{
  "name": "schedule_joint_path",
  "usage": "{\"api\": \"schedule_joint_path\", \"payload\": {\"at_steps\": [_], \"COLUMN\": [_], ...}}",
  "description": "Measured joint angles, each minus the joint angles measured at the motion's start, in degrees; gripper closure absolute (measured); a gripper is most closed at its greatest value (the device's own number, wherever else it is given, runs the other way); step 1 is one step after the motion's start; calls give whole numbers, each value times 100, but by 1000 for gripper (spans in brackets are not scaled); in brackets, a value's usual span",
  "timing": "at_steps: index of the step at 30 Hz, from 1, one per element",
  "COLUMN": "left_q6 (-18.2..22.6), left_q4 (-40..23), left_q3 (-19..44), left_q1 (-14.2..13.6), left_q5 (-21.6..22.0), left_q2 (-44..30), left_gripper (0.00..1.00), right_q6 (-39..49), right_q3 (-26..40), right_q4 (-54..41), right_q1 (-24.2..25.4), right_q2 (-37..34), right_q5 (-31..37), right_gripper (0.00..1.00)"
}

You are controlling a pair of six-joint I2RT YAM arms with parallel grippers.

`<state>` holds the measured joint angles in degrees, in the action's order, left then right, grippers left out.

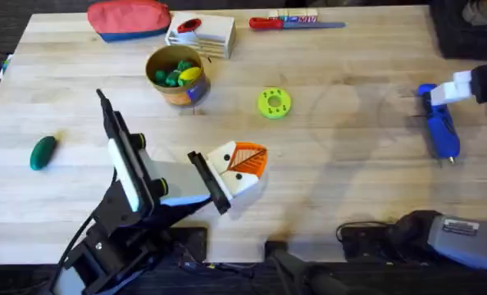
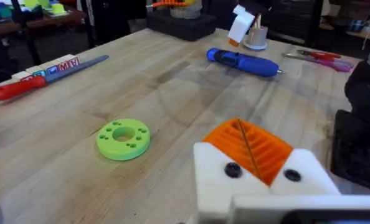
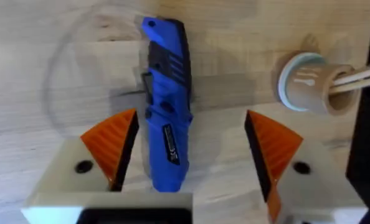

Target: Pick up the gripper from the table and insert it into the empty holder that is missing its gripper. Then pick up a screw, insert it into the mounting hole, and use the screwdriver to tighten it. Finally, clean up the table by picking up the vegetable and placing it into the bucket.

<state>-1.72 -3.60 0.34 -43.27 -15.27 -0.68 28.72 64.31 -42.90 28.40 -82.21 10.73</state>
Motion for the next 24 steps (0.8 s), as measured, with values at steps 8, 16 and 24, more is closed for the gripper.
{"api": "schedule_joint_path", "payload": {"at_steps": [8,16,24], "left_q6": [0,0,0], "left_q4": [0,0,-1], "left_q3": [0,0,0], "left_q1": [0,0,0], "left_q5": [0,2,4], "left_q2": [-1,1,-1], "left_gripper": [995,995,995], "right_q6": [362,434,436], "right_q3": [0,0,2], "right_q4": [515,917,876], "right_q1": [400,402,402], "right_q2": [-861,-1873,-1881], "right_q5": [-1037,-1406,-1509], "right_gripper": [10,24,193]}}
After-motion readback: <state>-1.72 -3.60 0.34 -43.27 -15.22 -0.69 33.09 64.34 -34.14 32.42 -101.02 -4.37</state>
